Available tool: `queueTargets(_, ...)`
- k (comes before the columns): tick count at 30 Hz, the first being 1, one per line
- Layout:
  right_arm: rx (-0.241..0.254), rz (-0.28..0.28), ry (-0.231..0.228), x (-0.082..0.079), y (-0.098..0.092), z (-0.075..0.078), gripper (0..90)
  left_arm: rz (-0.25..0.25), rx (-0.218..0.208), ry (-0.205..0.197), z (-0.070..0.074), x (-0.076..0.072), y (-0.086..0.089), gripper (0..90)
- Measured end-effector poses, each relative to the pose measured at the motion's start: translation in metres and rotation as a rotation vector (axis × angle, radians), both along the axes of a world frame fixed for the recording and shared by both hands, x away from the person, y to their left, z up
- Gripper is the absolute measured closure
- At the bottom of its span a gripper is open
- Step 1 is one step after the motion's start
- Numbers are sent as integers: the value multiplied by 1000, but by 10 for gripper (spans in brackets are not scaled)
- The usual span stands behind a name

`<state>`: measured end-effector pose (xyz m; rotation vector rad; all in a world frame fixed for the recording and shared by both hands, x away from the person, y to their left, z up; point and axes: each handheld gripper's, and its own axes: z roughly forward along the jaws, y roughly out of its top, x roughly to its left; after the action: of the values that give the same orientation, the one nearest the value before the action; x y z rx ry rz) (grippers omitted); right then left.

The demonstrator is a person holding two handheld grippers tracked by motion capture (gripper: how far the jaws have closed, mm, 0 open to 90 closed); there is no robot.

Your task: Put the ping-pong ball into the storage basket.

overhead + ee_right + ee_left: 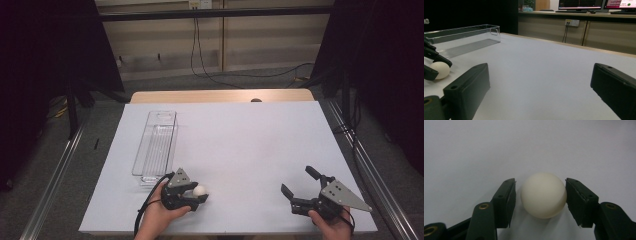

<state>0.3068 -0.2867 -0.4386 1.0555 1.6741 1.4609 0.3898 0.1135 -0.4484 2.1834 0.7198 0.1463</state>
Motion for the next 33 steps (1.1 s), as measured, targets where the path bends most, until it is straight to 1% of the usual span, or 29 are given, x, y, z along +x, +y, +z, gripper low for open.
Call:
queueTargets(1, -1, 0, -1, 0, 0, 0, 18, 3, -8, -4, -1, 0, 0, 431)
queueTargets(2, 0, -1, 1, 0, 0, 0, 18, 0, 3, 2, 0, 0, 0, 432)
queueTargets(6, -3, 2, 1, 0, 0, 0, 18, -4, 0, 5, -1, 0, 0, 443)
queueTargets(7, -2, 2, 3, 0, 0, 0, 18, -8, 7, 4, 0, 0, 0, 446)
queueTargets(13, -2, 2, 1, 0, 0, 0, 18, -8, 1, 6, -1, 0, -1, 463)
queueTargets(17, -3, 2, 2, 0, 0, 0, 18, -13, 4, 4, -1, 1, 0, 475)
queueTargets(18, -3, 2, 3, 0, 0, 0, 19, -1, -11, 8, -2, 0, -1, 476)
queueTargets(21, -2, 1, 2, 0, 0, 0, 19, 0, -6, 6, -1, 0, -1, 484)
queueTargets(22, -3, 1, 1, 0, 0, 0, 19, -7, 5, 4, -1, 1, 0, 485)
queueTargets(24, -3, 0, 1, 0, -1, 0, 19, -7, 10, 5, -2, 1, 0, 488)
queueTargets(29, -1, 5, 1, 0, -1, 0, 19, -4, 13, 7, -1, 1, 0, 494)
queueTargets(31, -1, 5, 1, 0, -1, 0, 19, -5, 2, 16, -2, 1, 0, 501)
queueTargets(32, -1, 3, 0, 0, -1, 0, 19, -7, -3, 13, -3, 1, 0, 504)
queueTargets(33, -2, 1, -1, 0, -1, 0, 19, -1, 10, 14, -2, 1, 0, 505)
